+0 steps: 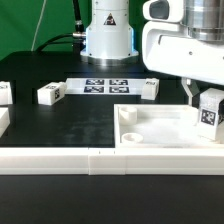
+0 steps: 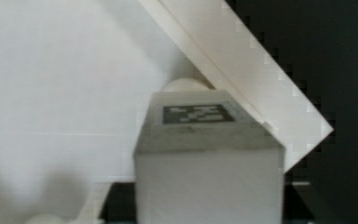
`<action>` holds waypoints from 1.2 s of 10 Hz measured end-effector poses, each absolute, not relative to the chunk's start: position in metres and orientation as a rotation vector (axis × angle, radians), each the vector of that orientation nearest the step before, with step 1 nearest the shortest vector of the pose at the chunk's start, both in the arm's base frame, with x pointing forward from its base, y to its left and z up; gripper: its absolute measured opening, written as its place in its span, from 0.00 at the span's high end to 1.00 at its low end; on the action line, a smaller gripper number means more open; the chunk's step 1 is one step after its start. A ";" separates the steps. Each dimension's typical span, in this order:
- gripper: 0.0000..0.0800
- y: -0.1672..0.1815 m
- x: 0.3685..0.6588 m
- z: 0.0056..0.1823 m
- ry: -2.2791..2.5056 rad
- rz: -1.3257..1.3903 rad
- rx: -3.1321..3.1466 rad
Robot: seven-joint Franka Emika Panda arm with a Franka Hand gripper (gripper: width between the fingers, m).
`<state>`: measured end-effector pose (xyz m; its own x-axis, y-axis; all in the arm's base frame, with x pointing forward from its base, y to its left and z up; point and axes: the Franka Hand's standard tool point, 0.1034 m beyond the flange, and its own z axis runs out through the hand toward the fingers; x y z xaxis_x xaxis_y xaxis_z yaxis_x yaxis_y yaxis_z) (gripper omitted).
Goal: Assemble one leg
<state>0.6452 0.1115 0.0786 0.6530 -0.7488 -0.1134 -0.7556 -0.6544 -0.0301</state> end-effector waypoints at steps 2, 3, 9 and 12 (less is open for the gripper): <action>0.64 0.110 0.644 0.077 1.556 0.140 -2.645; 0.64 0.110 0.644 0.077 1.668 0.146 -2.578; 0.48 0.110 0.643 0.077 1.966 0.179 -2.370; 0.22 0.110 0.644 0.075 1.824 0.166 -2.451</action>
Offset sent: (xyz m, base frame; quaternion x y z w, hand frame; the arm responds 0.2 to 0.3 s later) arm -0.0046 -0.0092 0.0001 -0.0024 0.0184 0.2615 0.9650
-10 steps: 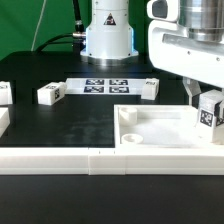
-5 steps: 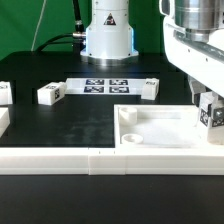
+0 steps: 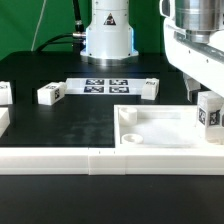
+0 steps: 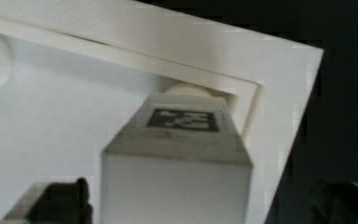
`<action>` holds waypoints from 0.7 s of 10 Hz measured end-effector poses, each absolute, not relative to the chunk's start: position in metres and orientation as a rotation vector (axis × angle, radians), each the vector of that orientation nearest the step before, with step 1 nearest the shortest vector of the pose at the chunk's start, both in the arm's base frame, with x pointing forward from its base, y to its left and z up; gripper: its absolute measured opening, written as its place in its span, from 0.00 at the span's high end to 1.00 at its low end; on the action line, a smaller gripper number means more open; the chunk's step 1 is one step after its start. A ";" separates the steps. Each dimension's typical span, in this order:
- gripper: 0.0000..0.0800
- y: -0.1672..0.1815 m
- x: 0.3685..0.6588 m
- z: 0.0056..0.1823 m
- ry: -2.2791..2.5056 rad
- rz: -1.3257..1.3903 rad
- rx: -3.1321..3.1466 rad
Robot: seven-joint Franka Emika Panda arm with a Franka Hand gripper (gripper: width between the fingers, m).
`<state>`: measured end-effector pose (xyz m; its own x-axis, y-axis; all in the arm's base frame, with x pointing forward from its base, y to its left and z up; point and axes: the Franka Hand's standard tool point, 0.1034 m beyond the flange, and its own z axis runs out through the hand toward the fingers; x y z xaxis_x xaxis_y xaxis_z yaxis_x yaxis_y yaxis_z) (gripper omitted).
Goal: Assemble one leg
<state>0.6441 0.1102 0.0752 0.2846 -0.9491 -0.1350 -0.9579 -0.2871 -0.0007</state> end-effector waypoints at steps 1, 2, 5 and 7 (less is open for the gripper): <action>0.20 0.111 0.644 0.075 1.741 0.159 -2.510; 0.19 0.115 0.643 0.075 1.626 0.150 -2.586; 0.19 0.117 0.643 0.075 1.191 0.120 -2.800; 0.19 0.118 0.643 0.074 0.891 0.095 -2.908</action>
Offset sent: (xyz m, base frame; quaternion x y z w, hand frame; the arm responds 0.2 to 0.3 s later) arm -0.0033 0.0063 -0.0003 0.0034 -0.0055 -0.2091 0.9779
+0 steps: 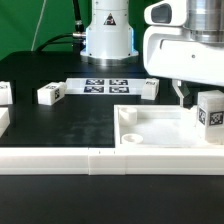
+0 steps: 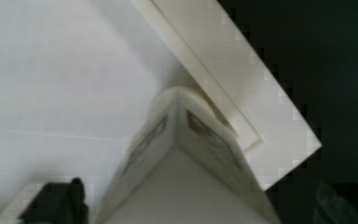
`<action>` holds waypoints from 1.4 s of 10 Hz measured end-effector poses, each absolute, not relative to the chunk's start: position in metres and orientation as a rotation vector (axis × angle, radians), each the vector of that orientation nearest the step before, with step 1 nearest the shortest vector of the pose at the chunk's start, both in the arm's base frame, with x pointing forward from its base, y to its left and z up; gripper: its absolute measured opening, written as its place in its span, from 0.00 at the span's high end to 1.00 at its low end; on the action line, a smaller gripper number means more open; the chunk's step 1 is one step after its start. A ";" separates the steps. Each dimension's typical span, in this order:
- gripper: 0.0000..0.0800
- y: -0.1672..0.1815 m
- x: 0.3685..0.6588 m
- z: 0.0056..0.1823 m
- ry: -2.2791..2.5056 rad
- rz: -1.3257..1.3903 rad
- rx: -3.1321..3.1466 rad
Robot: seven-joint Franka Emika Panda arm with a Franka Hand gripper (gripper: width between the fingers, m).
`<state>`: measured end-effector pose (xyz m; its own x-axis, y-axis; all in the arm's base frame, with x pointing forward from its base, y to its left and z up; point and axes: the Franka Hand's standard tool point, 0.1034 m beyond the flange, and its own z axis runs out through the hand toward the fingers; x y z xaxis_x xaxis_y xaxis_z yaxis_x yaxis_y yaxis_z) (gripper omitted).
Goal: Assemble one leg
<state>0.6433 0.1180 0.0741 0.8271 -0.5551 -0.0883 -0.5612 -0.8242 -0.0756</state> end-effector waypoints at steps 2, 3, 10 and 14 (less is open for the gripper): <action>0.19 0.118 0.643 0.074 0.614 0.081 -2.975; 0.19 0.118 0.643 0.074 0.472 0.072 -2.999; 0.33 0.115 0.644 0.074 -0.027 0.044 -3.041; 0.64 0.115 0.644 0.074 0.033 0.048 -3.042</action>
Offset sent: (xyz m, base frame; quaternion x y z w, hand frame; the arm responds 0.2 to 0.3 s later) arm 0.0011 0.0048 0.0029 -0.0007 -0.0048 -0.2389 0.9710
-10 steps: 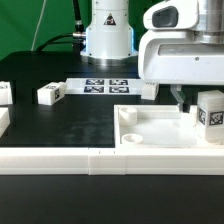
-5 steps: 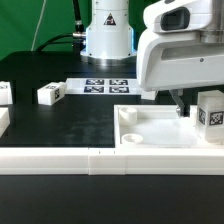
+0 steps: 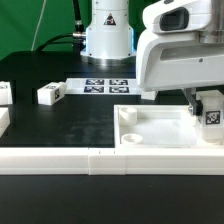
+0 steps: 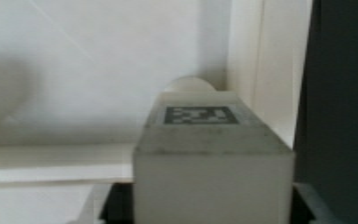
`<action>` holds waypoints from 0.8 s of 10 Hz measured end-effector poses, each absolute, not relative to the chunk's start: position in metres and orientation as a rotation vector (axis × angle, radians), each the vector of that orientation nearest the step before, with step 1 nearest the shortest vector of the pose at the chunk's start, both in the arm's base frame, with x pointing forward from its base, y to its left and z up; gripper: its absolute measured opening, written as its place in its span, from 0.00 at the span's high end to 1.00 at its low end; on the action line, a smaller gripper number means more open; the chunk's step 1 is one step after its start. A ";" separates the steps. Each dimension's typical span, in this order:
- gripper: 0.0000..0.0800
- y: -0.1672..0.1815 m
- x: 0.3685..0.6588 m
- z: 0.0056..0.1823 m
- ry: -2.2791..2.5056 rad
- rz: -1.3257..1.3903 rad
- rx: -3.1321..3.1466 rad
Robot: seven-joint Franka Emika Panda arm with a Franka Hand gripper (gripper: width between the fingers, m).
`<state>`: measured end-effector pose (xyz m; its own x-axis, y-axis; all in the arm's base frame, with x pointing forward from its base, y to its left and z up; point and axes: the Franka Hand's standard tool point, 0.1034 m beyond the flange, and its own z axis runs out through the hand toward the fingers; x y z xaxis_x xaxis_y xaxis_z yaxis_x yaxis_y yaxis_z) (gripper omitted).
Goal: Assemble one leg
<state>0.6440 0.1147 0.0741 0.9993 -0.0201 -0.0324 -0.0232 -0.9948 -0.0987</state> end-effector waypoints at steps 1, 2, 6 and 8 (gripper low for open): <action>0.64 0.114 0.644 0.074 0.030 0.048 -3.042; 0.64 0.112 0.645 0.074 0.071 0.047 -3.038; 0.64 0.112 0.644 0.072 0.831 0.086 -2.941; 0.64 0.111 0.644 0.072 1.160 0.103 -2.828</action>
Offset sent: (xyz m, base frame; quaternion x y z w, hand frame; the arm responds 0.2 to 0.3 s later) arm 0.0020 -0.0064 -0.0071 -0.0491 0.0104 0.2916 0.9552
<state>0.6439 0.1105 0.0723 0.7107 -0.6972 -0.0939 -0.7029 -0.7094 -0.0517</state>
